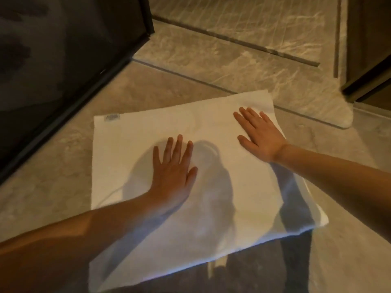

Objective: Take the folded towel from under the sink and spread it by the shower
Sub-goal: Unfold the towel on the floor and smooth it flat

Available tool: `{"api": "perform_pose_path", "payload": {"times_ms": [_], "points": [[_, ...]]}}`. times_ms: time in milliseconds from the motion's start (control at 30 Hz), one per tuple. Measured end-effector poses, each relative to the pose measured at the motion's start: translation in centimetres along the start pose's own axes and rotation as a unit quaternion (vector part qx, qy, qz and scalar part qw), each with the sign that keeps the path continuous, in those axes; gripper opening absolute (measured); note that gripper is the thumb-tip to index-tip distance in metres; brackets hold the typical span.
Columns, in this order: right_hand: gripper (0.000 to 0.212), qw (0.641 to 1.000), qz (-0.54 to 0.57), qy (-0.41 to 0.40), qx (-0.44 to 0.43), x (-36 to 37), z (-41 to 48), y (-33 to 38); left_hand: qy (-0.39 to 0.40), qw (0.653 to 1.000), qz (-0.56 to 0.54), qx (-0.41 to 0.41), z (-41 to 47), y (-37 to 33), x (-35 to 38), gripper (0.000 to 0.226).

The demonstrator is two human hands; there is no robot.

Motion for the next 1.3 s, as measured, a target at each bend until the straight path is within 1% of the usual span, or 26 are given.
{"api": "perform_pose_path", "payload": {"times_ms": [67,100,133,167,200,233,267,333,400,433,533,600,667,733,833,900,967,1067,1133,1233,1300], "points": [[0.071,0.998,-0.054,0.027,-0.034,-1.6,1.3,0.1,0.013,1.0,-0.012,-0.013,-1.0,-0.7,-0.2,0.072],[0.071,0.997,-0.066,0.026,-0.035,-2.2,1.8,0.8,0.001,1.0,-0.016,0.007,-0.9,-0.4,-0.9,0.071],[0.071,0.998,-0.058,0.01,-0.024,-2.5,2.0,1.9,-0.011,0.999,0.0,0.047,-0.4,0.5,-1.7,0.066],[0.071,0.999,-0.029,-0.02,0.0,-2.4,1.9,3.5,-0.023,0.994,0.04,0.097,0.1,1.8,-2.5,0.06],[0.071,0.998,0.025,-0.05,0.033,-1.9,1.3,5.5,-0.029,0.986,0.082,0.141,0.6,3.4,-2.9,0.055],[0.073,0.993,0.079,-0.064,0.056,-1.1,0.5,7.6,-0.023,0.981,0.103,0.166,0.8,5.2,-3.0,0.053],[0.076,0.99,0.114,-0.058,0.064,0.1,-0.1,9.8,-0.015,0.98,0.106,0.168,0.7,6.9,-2.8,0.052],[0.08,0.993,0.107,-0.018,0.052,2.2,-0.7,12.7,-0.013,0.987,0.083,0.136,-0.2,9.1,-1.5,0.053],[0.081,0.997,0.077,-0.006,0.019,2.5,0.5,13.4,-0.012,0.994,0.058,0.094,-1.4,9.8,-0.3,0.055],[0.081,0.998,0.063,-0.004,-0.006,2.1,1.5,13.4,-0.015,0.996,0.043,0.073,-2.0,10.1,0.2,0.055],[0.082,0.993,0.01,0.015,-0.118,0.4,5.4,13.7,-0.02,1.0,0.006,-0.017,-4.1,10.8,1.0,0.057],[0.081,0.985,-0.022,0.021,-0.169,-0.7,7.5,14.8,0.001,0.997,0.004,-0.072,-5.5,11.2,1.3,0.06],[0.079,0.98,-0.053,0.024,-0.192,-1.4,9.2,16.4,0.038,0.994,-0.005,-0.103,-6.3,12.1,1.1,0.064],[0.08,0.977,-0.066,0.021,-0.204,-1.9,10.5,17.7,0.08,0.992,-0.011,-0.1,-6.4,13.6,0.1,0.067],[0.079,0.975,-0.071,0.023,-0.208,-2.4,11.5,18.7,0.157,0.985,-0.005,-0.066,-6.6,15.7,-2.6,0.068],[0.076,0.975,-0.086,0.026,-0.202,-2.5,11.6,19.3,0.188,0.98,0.038,-0.047,-7.5,16.7,-4.4,0.066],[0.076,0.975,-0.105,0.026,-0.192,-2.7,11.5,19.9,0.188,0.979,0.072,-0.037,-9.3,17.5,-5.5,0.065],[0.076,0.976,-0.128,0.047,-0.172,-3.5,11.0,20.3,0.192,0.978,0.076,-0.024,-12.6,18.2,-5.6,0.067],[0.074,0.982,-0.103,0.051,-0.152,-3.9,10.2,20.9,0.201,0.977,0.072,-0.023,-14.3,18.5,-4.5,0.068],[0.069,0.989,-0.057,0.024,-0.131,-3.0,7.8,22.5,0.189,0.98,0.046,-0.035,-15.2,18.7,-2.1,0.07],[0.068,0.989,-0.058,0.029,-0.135,-1.4,5.9,23.6,0.178,0.983,0.019,-0.045,-15.2,18.3,-0.6,0.068]]}}
Point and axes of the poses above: each hand's wrist, its own z-axis towards the middle knuckle, its own x-axis out of the palm, y = z × x, the point moved 2 cm from there along z, towards the middle knuckle, and after that the axes turned 15 degrees about y, right-handed, at the moved point
